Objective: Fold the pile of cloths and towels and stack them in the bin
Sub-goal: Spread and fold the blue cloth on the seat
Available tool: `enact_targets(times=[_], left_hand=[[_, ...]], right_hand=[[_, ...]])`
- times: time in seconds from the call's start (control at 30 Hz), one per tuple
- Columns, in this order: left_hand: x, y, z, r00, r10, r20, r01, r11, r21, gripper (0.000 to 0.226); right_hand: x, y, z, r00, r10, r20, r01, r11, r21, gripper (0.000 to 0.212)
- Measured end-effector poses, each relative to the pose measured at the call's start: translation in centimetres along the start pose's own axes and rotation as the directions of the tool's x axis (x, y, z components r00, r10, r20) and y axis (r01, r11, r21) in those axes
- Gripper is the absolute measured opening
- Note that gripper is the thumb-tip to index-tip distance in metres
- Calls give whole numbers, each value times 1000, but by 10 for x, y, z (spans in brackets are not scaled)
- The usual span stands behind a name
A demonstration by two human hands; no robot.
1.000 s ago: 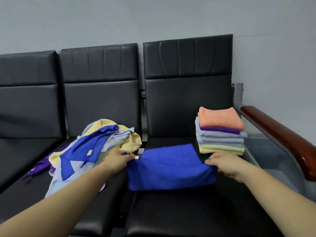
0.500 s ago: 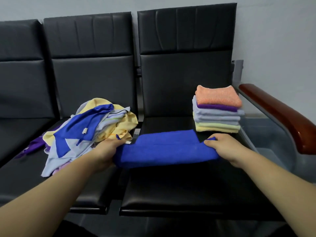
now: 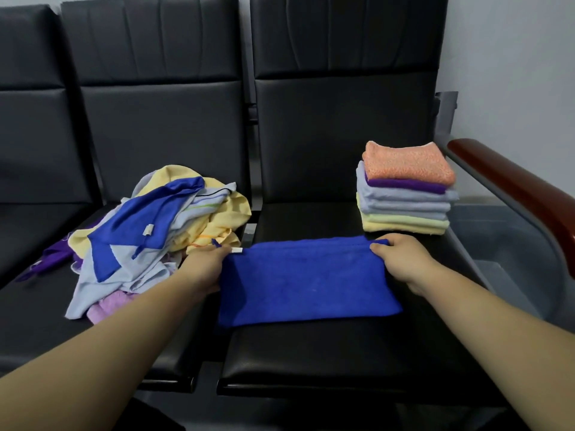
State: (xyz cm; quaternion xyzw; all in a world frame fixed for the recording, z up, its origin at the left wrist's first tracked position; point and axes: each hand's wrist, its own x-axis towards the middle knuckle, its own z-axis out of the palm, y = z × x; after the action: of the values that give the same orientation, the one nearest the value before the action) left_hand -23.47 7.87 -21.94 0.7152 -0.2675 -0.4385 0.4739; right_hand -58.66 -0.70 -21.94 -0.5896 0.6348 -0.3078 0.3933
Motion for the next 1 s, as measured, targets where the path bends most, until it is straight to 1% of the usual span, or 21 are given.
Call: enact_targets(times=[0.07, 0.13, 0.2, 0.23, 0.27, 0.33, 0.4, 0.5, 0.57, 0.63, 0.73, 0.8, 0.9, 1.0], left_hand=[[6, 0, 2, 999, -33, -37, 33, 999, -1, 19], [15, 0, 5, 997, -46, -61, 45, 999, -28, 24], [23, 1, 10, 998, -25, -64, 22, 999, -46, 15], [24, 1, 14, 998, -13, -64, 10, 999, -35, 12], [26, 1, 16, 999, 9, -54, -10, 1000, -20, 14], [32, -1, 18, 998, 43, -34, -42, 998, 47, 18], [39, -6, 18, 996, 75, -41, -70, 991, 114, 22], [42, -8, 21, 986, 154, -71, -133, 963, 235, 24], [39, -5, 27, 969, 240, -66, -204, 916, 345, 25], [40, -1, 33, 943, 327, -59, -260, 836, 483, 28], [45, 3, 38, 922, 382, -66, -279, 773, 570, 29], [50, 2, 38, 920, 384, -84, -269, 770, 578, 29], [55, 3, 41, 921, 368, -125, -244, 798, 551, 31], [62, 2, 42, 931, 338, -138, -223, 824, 521, 33]], right_hand=[[8, 2, 7, 1000, -8, -15, 8, 1000, -24, 16], [17, 1, 13, 998, -55, -42, 51, 995, -83, 15], [25, 0, 20, 993, -110, -52, 101, 982, -157, 17], [28, -1, 24, 992, -125, -34, 116, 974, -196, 18], [30, -2, 27, 991, -136, -11, 129, 962, -239, 19], [35, 1, 31, 988, -150, 42, 155, 922, -354, 16], [38, 4, 29, 988, -142, 62, 155, 874, -460, 16], [43, 7, 22, 994, -100, 47, 110, 842, -528, 18], [46, 7, 20, 997, -73, 40, 83, 839, -537, 21], [49, 7, 20, 998, -55, 42, 69, 855, -514, 22], [52, 6, 19, 999, -41, 13, 43, 883, -468, 19], [53, 5, 18, 999, -46, -23, 31, 895, -445, 19], [53, 2, 18, 996, -64, -65, 31, 906, -421, 21], [54, 1, 21, 992, -88, -92, 44, 917, -397, 26]])
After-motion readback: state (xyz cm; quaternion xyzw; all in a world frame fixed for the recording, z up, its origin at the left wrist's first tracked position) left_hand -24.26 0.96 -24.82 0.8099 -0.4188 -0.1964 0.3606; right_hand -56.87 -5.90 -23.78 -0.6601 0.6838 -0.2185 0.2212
